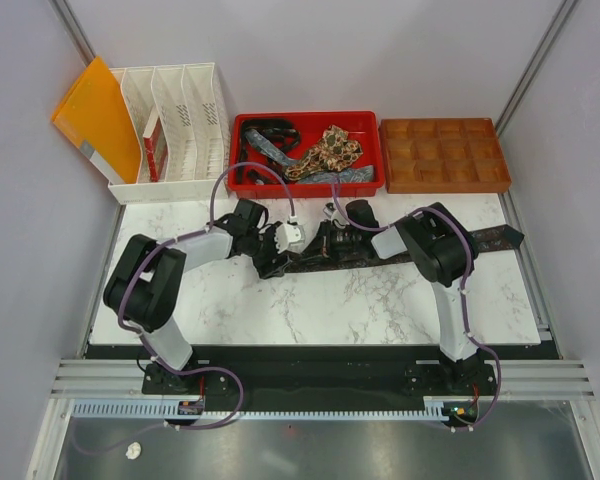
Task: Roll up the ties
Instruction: Roll the tie at the center of the board.
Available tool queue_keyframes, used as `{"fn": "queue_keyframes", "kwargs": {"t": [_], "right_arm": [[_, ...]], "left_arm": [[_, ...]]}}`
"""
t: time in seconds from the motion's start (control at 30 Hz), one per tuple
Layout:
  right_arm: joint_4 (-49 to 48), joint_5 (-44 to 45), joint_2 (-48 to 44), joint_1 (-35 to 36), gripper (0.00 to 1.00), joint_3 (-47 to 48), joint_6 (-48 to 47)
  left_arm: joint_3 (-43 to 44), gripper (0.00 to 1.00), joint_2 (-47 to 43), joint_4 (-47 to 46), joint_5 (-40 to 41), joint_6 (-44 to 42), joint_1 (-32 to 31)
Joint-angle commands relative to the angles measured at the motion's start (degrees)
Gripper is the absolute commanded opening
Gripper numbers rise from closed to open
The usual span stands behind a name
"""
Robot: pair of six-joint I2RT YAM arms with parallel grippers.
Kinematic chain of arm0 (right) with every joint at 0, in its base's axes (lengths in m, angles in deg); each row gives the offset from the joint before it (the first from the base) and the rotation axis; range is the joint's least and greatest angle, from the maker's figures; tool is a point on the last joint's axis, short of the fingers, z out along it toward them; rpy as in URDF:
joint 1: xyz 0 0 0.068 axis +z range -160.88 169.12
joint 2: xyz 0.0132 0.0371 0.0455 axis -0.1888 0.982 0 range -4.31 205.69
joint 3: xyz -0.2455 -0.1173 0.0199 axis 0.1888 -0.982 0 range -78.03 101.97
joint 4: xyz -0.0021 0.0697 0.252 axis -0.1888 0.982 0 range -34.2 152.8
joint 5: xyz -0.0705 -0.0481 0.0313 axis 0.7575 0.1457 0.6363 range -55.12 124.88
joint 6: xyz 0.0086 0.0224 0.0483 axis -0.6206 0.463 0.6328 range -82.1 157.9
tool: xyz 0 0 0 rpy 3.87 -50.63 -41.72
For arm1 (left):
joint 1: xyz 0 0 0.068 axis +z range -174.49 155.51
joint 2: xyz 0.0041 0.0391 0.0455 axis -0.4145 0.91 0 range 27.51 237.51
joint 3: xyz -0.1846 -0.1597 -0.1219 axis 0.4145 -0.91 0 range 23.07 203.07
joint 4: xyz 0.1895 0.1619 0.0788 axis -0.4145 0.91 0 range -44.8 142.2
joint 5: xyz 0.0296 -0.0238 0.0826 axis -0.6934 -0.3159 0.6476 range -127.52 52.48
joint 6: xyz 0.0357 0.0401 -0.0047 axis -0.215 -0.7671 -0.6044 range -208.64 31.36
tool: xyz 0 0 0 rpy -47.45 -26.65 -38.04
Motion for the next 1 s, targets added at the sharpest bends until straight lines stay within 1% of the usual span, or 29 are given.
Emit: {"fn": "queue_keyframes", "kwargs": {"t": [0.0, 0.07, 0.17, 0.27, 0.3, 0.37, 0.4, 0.47, 0.5, 0.57, 0.6, 0.73, 0.87, 0.93, 0.97], "right_arm": [[-1.0, 3.6, 3.9, 0.5, 0.0, -1.4, -0.8], [-2.2, 3.4, 4.2, 0.5, 0.0, -1.2, -0.2], [-2.6, 2.8, 5.0, 0.6, 0.0, -0.3, 0.3], [-2.6, 2.4, 4.8, 0.9, 0.0, -0.4, 0.6], [-2.5, 2.4, 4.6, 1.0, 0.0, -0.9, 0.7], [-2.8, 2.2, 4.4, 1.3, 0.0, -1.4, 1.4], [-2.8, 2.0, 4.3, 1.3, 0.02, -1.5, 1.8], [-3.3, 1.5, 4.3, 1.4, 0.1, -1.0, 2.8], [-3.2, 0.5, 3.8, 1.2, 0.21, -0.6, 2.8], [-0.6, 0.4, 2.5, 0.7, 0.29, 0.0, 1.9], [0.3, 0.3, 0.9, 0.2, 0.34, 0.1, 1.3], [8.2, 0.3, -3.0, -1.3, 0.41, 1.2, -2.8], [8.8, 0.9, -6.4, -1.6, 0.43, 0.9, -2.9], [8.4, 1.4, -6.8, -1.2, 0.47, 1.0, -1.6], [8.3, 1.7, -6.0, -0.7, 0.52, 1.4, -1.4]], "left_arm": [[2.7, 0.74, 1.2, 1.2, 0.9, -2.2, -1.4], [3.4, 0.72, 2.4, 1.3, 2.4, -1.6, -1.9], [4.9, 0.66, 3.7, 2.1, 3.3, -1.2, -2.1], [5.3, 0.54, 3.5, 2.7, 3.3, -1.5, -2.3], [5.5, 0.47, 3.5, 2.9, 3.3, -1.5, -2.3], [6.2, 0.4, 3.4, 3.4, 3.1, -2.1, -2.4], [6.4, 0.35, 3.3, 3.6, 3.0, -2.4, -2.4], [7.5, 0.34, 3.5, 4.3, 2.9, -3.5, -2.8], [8.0, 0.31, 4.1, 4.8, 3.1, -3.6, -2.9], [9.3, 0.3, 4.9, 6.7, 3.2, -4.7, -3.0], [9.3, 0.3, 5.0, 7.1, 3.2, -5.2, -3.0], [9.7, 0.29, 5.6, 7.6, 3.9, -6.7, -3.0], [10.1, 0.29, 6.4, 8.2, 4.2, -7.0, -3.0], [10.0, 0.29, 6.7, 8.3, 4.1, -7.3, -3.0], [10.0, 0.29, 6.8, 8.2, 4.1, -7.5, -3.0]]}}
